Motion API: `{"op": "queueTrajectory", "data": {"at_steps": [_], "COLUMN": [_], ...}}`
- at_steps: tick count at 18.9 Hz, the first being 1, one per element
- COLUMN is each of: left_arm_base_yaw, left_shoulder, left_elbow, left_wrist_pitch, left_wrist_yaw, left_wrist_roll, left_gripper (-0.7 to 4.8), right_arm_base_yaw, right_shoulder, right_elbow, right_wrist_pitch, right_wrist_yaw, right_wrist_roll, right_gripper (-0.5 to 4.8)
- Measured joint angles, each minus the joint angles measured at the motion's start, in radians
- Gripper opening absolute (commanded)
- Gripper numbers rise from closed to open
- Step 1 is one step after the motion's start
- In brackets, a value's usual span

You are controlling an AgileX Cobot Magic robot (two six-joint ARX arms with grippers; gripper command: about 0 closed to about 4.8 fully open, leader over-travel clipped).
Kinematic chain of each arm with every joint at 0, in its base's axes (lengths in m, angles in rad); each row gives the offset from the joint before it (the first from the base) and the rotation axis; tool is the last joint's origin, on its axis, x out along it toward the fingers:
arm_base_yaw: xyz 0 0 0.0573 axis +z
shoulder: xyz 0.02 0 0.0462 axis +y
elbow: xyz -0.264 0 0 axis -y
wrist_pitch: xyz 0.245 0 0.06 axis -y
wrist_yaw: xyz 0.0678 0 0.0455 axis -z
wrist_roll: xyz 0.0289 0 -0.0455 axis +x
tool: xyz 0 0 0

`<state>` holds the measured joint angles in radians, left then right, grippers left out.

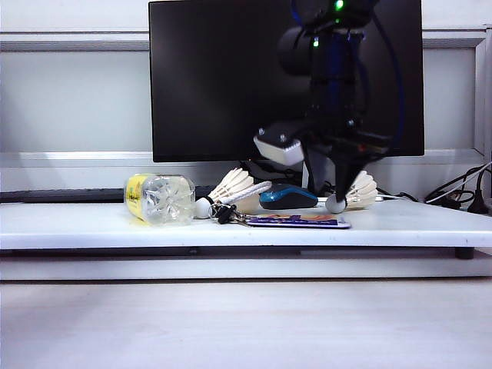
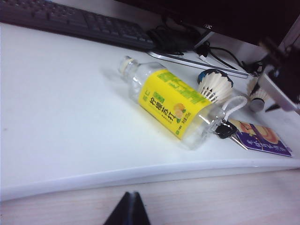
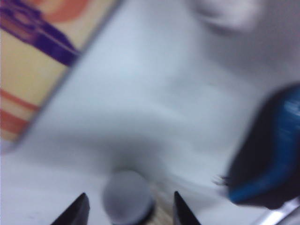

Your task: Stack the badminton balls on the table vertically.

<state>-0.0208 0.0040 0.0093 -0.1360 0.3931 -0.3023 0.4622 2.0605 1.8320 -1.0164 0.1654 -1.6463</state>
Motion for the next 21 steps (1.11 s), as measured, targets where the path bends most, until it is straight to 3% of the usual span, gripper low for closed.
{"op": "queueTrajectory", "data": {"at_steps": [4, 17, 21], "left_arm_base_yaw": [0.0, 0.0, 0.0], "left_shoulder": [0.0, 0.0, 0.0], "left_elbow": [0.0, 0.0, 0.0], "left_wrist_pitch": [0.0, 0.0, 0.0], "left_wrist_yaw": [0.0, 0.0, 0.0], "left_wrist_roll": [0.011, 0.014, 0.014], "left_gripper": [-0.05, -0.05, -0.05], "right_arm_base_yaw": [-0.016, -0.043, -0.043], "right_shoulder": [0.009, 0.021, 0.037], "right_elbow": [0.0, 0.001, -0.006], "right_wrist_pitch": [-0.005, -0.014, -0.052], "right_wrist_yaw": [0.043, 0.017, 0.02], "right_wrist_roll": [-0.001, -0.001, -0.002], "right_gripper": [2.34, 2.28, 1.97]}}
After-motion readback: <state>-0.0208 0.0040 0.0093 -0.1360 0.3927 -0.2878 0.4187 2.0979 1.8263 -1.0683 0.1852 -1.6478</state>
